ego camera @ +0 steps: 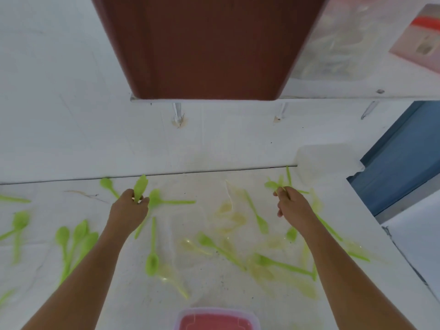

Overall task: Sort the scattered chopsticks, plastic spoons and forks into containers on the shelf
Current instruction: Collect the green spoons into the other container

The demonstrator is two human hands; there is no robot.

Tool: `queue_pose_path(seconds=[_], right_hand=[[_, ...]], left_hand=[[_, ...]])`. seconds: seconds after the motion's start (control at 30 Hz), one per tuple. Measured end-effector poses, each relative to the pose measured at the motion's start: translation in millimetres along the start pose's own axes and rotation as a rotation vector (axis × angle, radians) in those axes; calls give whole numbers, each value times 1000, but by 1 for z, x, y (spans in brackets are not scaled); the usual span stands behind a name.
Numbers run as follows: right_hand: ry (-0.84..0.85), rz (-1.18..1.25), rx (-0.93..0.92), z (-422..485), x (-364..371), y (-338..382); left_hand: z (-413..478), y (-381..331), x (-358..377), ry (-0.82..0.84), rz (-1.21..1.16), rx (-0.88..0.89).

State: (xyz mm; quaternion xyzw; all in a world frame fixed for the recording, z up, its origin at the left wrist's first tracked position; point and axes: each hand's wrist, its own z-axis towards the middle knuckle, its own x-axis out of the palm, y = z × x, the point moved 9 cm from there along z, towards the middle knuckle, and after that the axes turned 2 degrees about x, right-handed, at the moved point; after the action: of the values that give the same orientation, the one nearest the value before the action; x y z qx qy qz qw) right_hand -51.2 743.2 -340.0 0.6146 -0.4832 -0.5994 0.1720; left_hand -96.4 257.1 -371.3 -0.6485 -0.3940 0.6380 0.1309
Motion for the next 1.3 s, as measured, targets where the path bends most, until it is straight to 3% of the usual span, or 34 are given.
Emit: queue_pose_path(seconds=[0.1, 0.2, 0.3, 0.43, 0.57, 0.73, 0.8, 0.87, 0.93, 1.0, 1.17, 1.3], right_hand=[[112, 46, 140, 8, 21, -11], [103, -353, 45, 7, 38, -16], [80, -628, 4, -2, 57, -20], [76, -743, -32, -11, 65, -8], [20, -663, -45, -23, 43, 3], [89, -445, 76, -52, 1, -17], [91, -226, 141, -67, -13, -31], [71, -29, 194, -80, -24, -34], [81, 111, 220, -96, -30, -32], [153, 229, 218, -114, -27, -28], [376, 152, 47, -150, -9, -23], [358, -81, -66, -165, 6, -29]], left_hand=[[8, 4, 11, -1, 229, 25], [6, 17, 27, 36, 367, -56], [1, 25, 32, -8, 325, -120], [2, 23, 33, 21, 303, -127], [-4, 16, 8, -9, 218, -143], [-68, -11, -41, -66, 116, 30], [-124, -39, -30, 137, 38, 216], [-197, -76, -4, 452, 53, 496], [-270, -90, 32, 736, 200, 718], [-311, -84, 66, 860, 383, 809], [-314, -60, 118, 787, 661, 821], [-307, -52, 130, 729, 770, 826]])
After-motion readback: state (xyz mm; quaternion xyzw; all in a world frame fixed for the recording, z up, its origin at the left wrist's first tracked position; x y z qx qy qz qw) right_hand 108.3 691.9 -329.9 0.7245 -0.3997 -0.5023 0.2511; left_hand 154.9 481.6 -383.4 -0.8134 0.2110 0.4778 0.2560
